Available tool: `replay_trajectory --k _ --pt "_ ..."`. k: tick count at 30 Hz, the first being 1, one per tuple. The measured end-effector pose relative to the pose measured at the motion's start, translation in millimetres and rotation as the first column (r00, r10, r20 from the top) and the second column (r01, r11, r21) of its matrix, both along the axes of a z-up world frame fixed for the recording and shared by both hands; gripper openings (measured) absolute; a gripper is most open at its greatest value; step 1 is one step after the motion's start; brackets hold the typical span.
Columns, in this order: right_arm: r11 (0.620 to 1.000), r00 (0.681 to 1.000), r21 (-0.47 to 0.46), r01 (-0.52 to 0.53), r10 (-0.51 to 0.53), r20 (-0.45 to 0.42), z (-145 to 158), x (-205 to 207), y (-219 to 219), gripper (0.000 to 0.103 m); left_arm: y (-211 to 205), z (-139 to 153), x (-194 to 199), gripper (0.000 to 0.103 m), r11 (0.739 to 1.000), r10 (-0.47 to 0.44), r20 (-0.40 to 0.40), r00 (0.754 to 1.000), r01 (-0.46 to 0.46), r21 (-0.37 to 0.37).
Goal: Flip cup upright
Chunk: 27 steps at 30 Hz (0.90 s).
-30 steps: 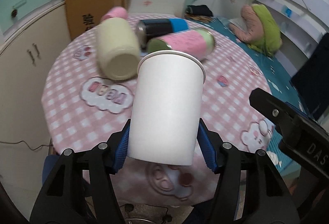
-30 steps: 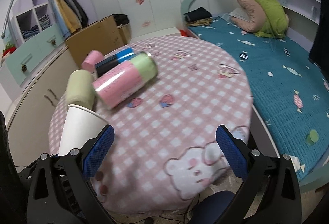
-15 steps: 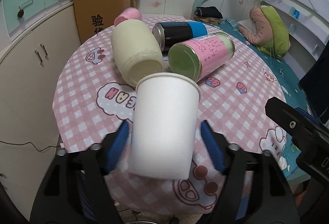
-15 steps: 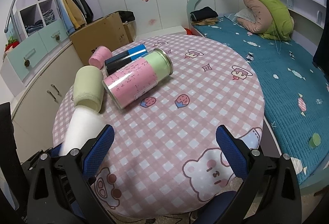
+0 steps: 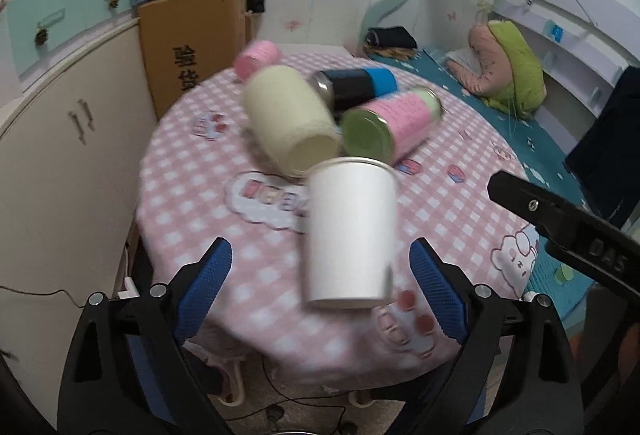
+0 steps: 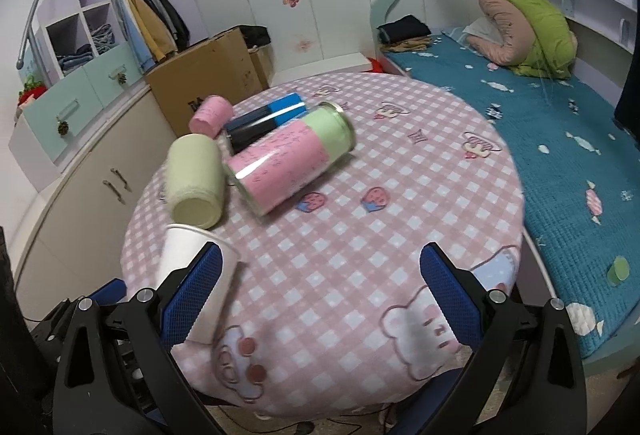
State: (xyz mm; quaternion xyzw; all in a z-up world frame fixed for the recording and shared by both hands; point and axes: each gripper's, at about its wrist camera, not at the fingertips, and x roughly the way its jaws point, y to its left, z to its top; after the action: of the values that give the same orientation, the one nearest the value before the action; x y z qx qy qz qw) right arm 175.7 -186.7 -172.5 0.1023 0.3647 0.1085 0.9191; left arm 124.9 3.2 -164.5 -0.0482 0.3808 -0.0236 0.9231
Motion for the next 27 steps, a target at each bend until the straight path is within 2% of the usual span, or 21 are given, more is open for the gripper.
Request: replay_trajectory --k 2,5,9,13,18,23,27 --pt "1.000 1.000 0.007 -0.017 0.017 -0.010 -1.0 -0.3 9.1 0.096 17.1 4.2 -6.0 0.092 1.000 0.029 0.013 0.999 -0.029 -0.004" --pt "0.998 0.998 0.039 -0.051 0.052 -0.040 -5.2 3.0 23.5 0.096 39.5 6.5 -6.7 0.092 0.994 0.101 0.021 0.995 -0.102 0.030" --pt "0.995 0.993 0.045 -0.089 0.092 -0.078 -12.5 10.0 49.7 0.096 66.7 6.0 -1.5 0.092 0.989 0.150 0.011 0.989 -0.151 0.010" --pt "0.990 0.984 0.063 -0.124 0.131 -0.118 -21.1 18.8 70.1 0.096 76.9 3.3 4.0 0.092 0.991 0.133 0.004 0.991 -0.133 0.030" --pt "0.992 0.979 0.038 -0.117 0.121 -0.165 -33.6 33.8 86.3 0.096 84.3 -2.4 13.5 0.092 0.994 0.106 -0.013 0.994 -0.106 0.019" --pt "0.987 0.967 0.073 -0.141 0.153 -0.202 -41.5 47.0 92.5 0.096 82.2 -8.2 19.7 0.092 0.997 0.074 -0.024 0.997 -0.073 0.017" --pt "0.975 0.949 0.151 -0.164 0.198 -0.246 -48.6 59.2 91.2 0.096 80.2 -11.9 23.8 0.092 0.999 0.053 -0.034 0.998 -0.053 0.013"
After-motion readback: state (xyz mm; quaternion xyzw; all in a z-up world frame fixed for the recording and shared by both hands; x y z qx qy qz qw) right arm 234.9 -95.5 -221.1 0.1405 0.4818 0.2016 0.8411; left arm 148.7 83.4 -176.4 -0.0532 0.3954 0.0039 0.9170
